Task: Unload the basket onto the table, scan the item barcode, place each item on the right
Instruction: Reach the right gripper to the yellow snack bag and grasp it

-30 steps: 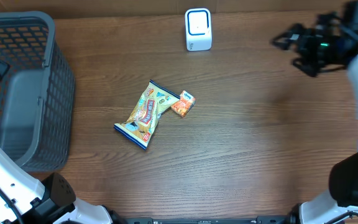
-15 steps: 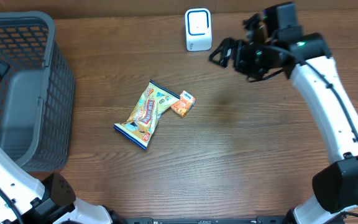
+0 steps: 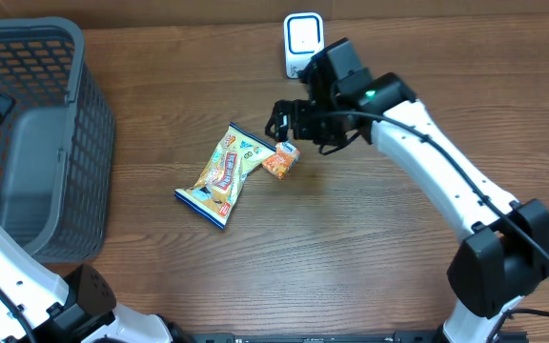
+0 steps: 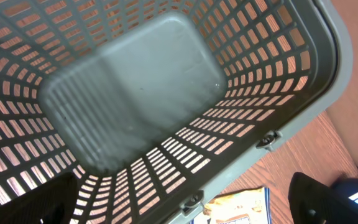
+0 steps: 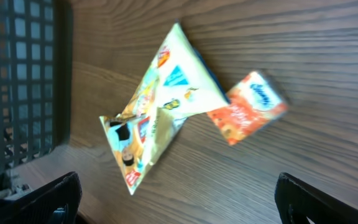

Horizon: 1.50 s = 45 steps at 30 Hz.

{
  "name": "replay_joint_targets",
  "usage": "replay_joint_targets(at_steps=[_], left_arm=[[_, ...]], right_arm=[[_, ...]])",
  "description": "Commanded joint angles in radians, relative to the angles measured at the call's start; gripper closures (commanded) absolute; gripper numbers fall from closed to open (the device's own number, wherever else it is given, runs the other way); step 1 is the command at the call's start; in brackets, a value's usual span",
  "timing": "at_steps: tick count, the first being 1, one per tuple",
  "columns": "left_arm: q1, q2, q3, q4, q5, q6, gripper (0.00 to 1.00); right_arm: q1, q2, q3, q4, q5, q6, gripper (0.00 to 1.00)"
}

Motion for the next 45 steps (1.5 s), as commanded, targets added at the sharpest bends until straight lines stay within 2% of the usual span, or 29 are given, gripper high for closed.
replay_joint_targets(at_steps=[1, 2, 3, 5, 6, 8, 10, 14, 16, 25, 35, 37, 38, 41, 44, 45], left_arm=[[0.002, 0.002, 0.006, 0.001, 0.238, 0.03, 0.0], [0.002, 0.002, 0.006, 0.001, 0.335, 0.064, 0.0], [-0.003, 0.002, 0.006, 0.001, 0.559, 0.176, 0.0], [-0.031, 0.002, 0.006, 0.001, 0.717, 0.278, 0.0], [-0.069, 0.002, 0.006, 0.001, 0.737, 0.31, 0.0], [-0.164, 0.002, 0.006, 0.001, 0.663, 0.316, 0.0], [-0.272, 0.002, 0.006, 0.001, 0.486, 0.286, 0.0], [-0.394, 0.002, 0.006, 0.001, 0.15, 0.152, 0.0], [-0.425, 0.002, 0.006, 0.001, 0.074, 0.129, 0.0], [-0.408, 0.002, 0.006, 0.001, 0.049, 0.088, 0.0], [-0.422, 0.002, 0.006, 0.001, 0.058, 0.137, 0.0], [-0.423, 0.002, 0.006, 0.001, 0.06, 0.137, 0.0], [-0.425, 0.002, 0.006, 0.001, 0.071, 0.138, 0.0], [-0.425, 0.002, 0.005, 0.001, 0.115, 0.169, 0.0], [-0.425, 0.002, 0.005, 0.001, 0.14, 0.183, 0.0], [-0.425, 0.002, 0.001, 0.001, 0.143, 0.182, 0.0]], right_arm=[[0.022, -0.002, -0.006, 0.014, 0.012, 0.004, 0.0], [0.027, -0.001, -0.006, 0.01, 0.013, 0.01, 0.0], [0.034, 0.001, -0.011, 0.011, 0.014, 0.047, 0.0], [0.043, 0.009, -0.024, 0.02, 0.037, 0.129, 0.0], [0.05, 0.022, -0.035, 0.035, 0.042, 0.192, 0.0], [0.061, 0.05, -0.05, 0.06, 0.042, 0.259, 0.0], [0.075, 0.082, -0.051, 0.069, 0.042, 0.315, 0.02], [0.101, 0.119, -0.051, 0.082, -0.014, 0.351, 0.1], [0.13, 0.129, -0.051, 0.084, -0.043, 0.351, 0.11], [0.27, 0.194, -0.051, 0.179, 0.11, 0.533, 0.11], [0.308, 0.289, -0.051, 0.224, 0.174, 0.558, 0.14], [0.308, 0.29, -0.051, 0.225, 0.215, 0.558, 0.22], [0.305, 0.291, -0.051, 0.228, 0.233, 0.557, 0.4], [0.285, 0.29, -0.051, 0.2, 0.233, 0.557, 0.7], [0.235, 0.29, -0.05, 0.108, 0.224, 0.543, 0.79], [0.201, 0.29, -0.044, 0.063, 0.185, 0.488, 0.82]])
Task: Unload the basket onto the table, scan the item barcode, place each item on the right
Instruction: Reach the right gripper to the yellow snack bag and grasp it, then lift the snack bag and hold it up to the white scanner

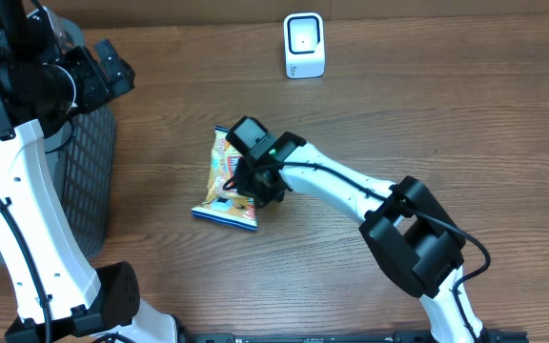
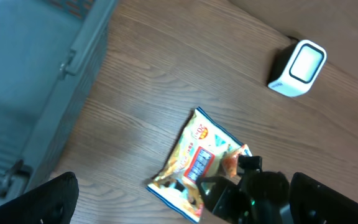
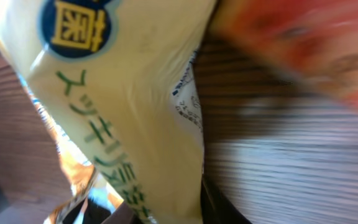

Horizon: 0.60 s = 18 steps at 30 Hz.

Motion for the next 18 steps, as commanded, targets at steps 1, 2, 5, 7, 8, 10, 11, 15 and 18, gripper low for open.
replay_joint_targets(at_steps=[1, 2, 5, 7, 8, 10, 11, 15, 18], left_arm=[[-0.008, 0.002, -0.001, 0.001, 0.039, 0.029, 0.0], [-0.008, 0.002, -0.006, 0.001, 0.044, 0.029, 0.0], [-0.008, 0.002, -0.034, 0.001, 0.054, 0.029, 0.0], [-0.008, 0.002, -0.055, 0.001, 0.055, 0.029, 0.0], [-0.009, 0.002, -0.071, 0.001, 0.057, 0.03, 0.0], [-0.017, 0.002, -0.098, 0.002, 0.056, 0.033, 0.0], [-0.026, 0.002, -0.118, 0.004, 0.056, 0.032, 0.0], [-0.068, 0.003, -0.197, 0.033, 0.057, 0.032, 0.0], [-0.084, 0.004, -0.231, 0.035, 0.057, 0.032, 0.0]], right_arm=[[-0.085, -0.001, 0.006, -0.082, -0.021, -0.079, 0.83], [-0.111, -0.001, 0.008, -0.098, -0.063, -0.133, 0.86], [-0.172, -0.001, 0.008, -0.145, -0.159, -0.237, 0.91], [-0.203, -0.001, 0.008, -0.178, -0.211, -0.315, 0.9], [-0.224, -0.002, 0.008, -0.199, -0.259, -0.392, 0.9], [-0.257, -0.002, 0.008, -0.228, -0.361, -0.529, 0.91], [-0.275, -0.002, 0.008, -0.246, -0.422, -0.593, 0.96], [-0.341, -0.003, 0.008, -0.294, -0.544, -0.663, 0.96], [-0.364, -0.003, 0.008, -0.319, -0.519, -0.697, 0.77]])
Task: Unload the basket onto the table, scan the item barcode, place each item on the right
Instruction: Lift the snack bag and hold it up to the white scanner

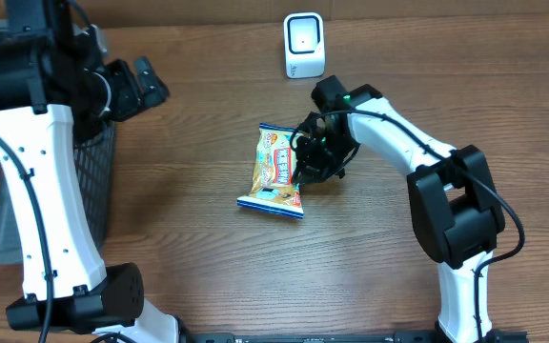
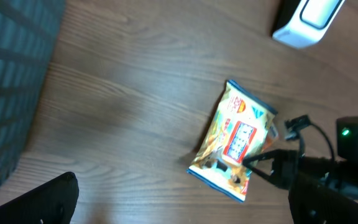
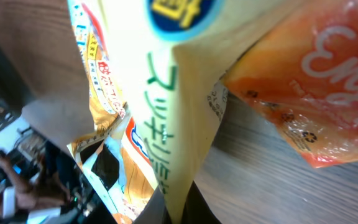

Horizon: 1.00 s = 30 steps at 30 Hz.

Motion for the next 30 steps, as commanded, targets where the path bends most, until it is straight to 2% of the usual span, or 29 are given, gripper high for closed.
replay_joint_targets(at_steps=[1, 3, 6, 9, 13, 16, 20, 22, 23, 27, 30], left_arm=[[-0.018, 0.003, -0.037, 0.007, 0.013, 0.023, 0.0], [-0.025, 0.003, -0.051, 0.01, 0.013, 0.022, 0.0], [-0.045, 0.004, -0.065, 0.017, 0.013, 0.02, 0.0], [-0.067, 0.014, -0.067, 0.012, 0.012, 0.014, 0.0], [-0.085, 0.021, -0.074, 0.013, 0.011, 0.014, 0.0], [-0.089, 0.031, -0.075, 0.01, 0.008, 0.014, 0.0], [-0.089, 0.034, -0.075, 0.005, 0.008, 0.015, 0.0], [-0.089, 0.035, -0.076, 0.006, 0.008, 0.014, 0.0], [-0.089, 0.035, -0.076, 0.006, 0.008, 0.014, 0.0], [-0.089, 0.035, -0.076, 0.01, 0.0, 0.015, 0.0], [-0.089, 0.035, -0.076, 0.013, 0.0, 0.014, 0.0]], right_arm=[[-0.018, -0.002, 0.003, -0.009, -0.025, -0.082, 0.59], [-0.014, -0.002, 0.002, 0.014, -0.017, -0.067, 0.38], [0.002, -0.002, 0.0, 0.074, 0.02, 0.036, 0.25], [0.043, 0.002, -0.001, 0.117, 0.153, 0.17, 0.23], [0.127, 0.022, -0.001, 0.2, 0.282, 0.254, 0.23], [0.172, 0.045, -0.001, 0.199, 0.406, 0.329, 0.3], [0.183, 0.048, 0.001, 0.187, 0.467, 0.331, 0.52], [0.175, 0.047, 0.002, 0.182, 0.465, 0.331, 0.85], [0.17, 0.046, 0.005, 0.172, 0.462, 0.331, 0.96], [0.134, 0.026, 0.063, 0.076, 0.388, 0.292, 0.96], [0.095, -0.011, 0.126, 0.028, 0.246, 0.207, 0.96]])
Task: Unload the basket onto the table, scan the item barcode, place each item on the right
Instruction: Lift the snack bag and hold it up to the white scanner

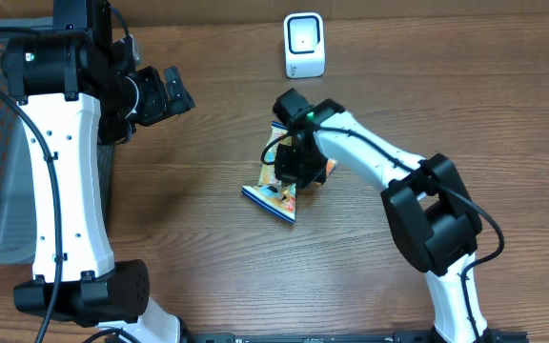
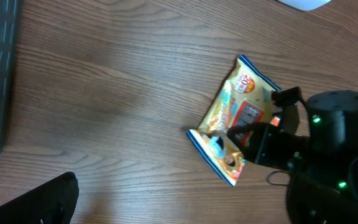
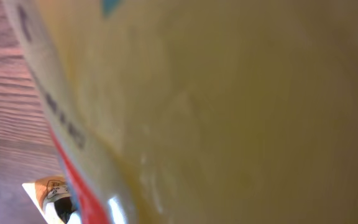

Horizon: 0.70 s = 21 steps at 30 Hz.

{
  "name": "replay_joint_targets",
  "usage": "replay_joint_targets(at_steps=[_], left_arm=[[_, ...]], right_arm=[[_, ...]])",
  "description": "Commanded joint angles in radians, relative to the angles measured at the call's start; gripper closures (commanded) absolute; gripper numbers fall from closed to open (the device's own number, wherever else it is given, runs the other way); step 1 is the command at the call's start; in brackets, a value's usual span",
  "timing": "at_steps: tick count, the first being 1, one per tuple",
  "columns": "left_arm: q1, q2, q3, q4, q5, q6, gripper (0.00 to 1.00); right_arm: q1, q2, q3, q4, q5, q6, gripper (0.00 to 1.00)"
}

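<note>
A yellow snack bag (image 1: 273,183) with a blue end stands tilted on edge at the table's middle; it also shows in the left wrist view as the bag (image 2: 232,118). My right gripper (image 1: 292,170) is down on it and shut on its upper side. In the right wrist view the bag's yellow film (image 3: 229,112) fills the frame and hides the fingers. A small orange packet (image 1: 320,171) lies just right of the bag. The white scanner (image 1: 304,45) stands at the back. My left gripper (image 1: 172,93) hangs open well left of the bag, holding nothing.
A grey mesh basket sits at the left edge, partly behind my left arm. Two small items lie at the far right edge. Bare wood table (image 1: 160,248) lies in front of the bag.
My right gripper and the bag have shifted a little left, and the bag has turned more onto its edge. My left gripper has moved slightly right, toward the middle.
First my right gripper hung open above the bag and orange packet while my left was over the basket. Then the right gripper was down on the bag and the left had left the basket. Later the bag sat further right in the right gripper, and now stands tilted.
</note>
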Motion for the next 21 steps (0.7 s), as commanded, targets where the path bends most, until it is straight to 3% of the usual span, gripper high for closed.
replay_joint_targets(at_steps=[1, 5, 11, 14, 21], left_arm=[[-0.007, 0.012, -0.003, 0.007, 0.001, 0.015, 0.0], [-0.007, 0.012, -0.003, 0.006, 0.001, 0.015, 0.0], [-0.007, 0.012, -0.003, 0.009, 0.001, 0.014, 0.0], [-0.007, 0.012, -0.003, 0.011, 0.002, 0.014, 0.0], [-0.007, 0.012, -0.003, 0.011, 0.001, 0.015, 0.0]], right_arm=[[-0.072, -0.053, 0.102, -0.042, -0.191, -0.117, 0.96], [-0.182, -0.082, 0.188, -0.074, -0.639, -0.184, 0.96], [-0.305, -0.083, 0.2, -0.063, -1.209, -0.13, 0.96], [-0.334, -0.083, 0.2, -0.072, -1.256, -0.016, 0.96], [-0.36, -0.083, 0.2, -0.066, -1.257, 0.04, 0.96]])
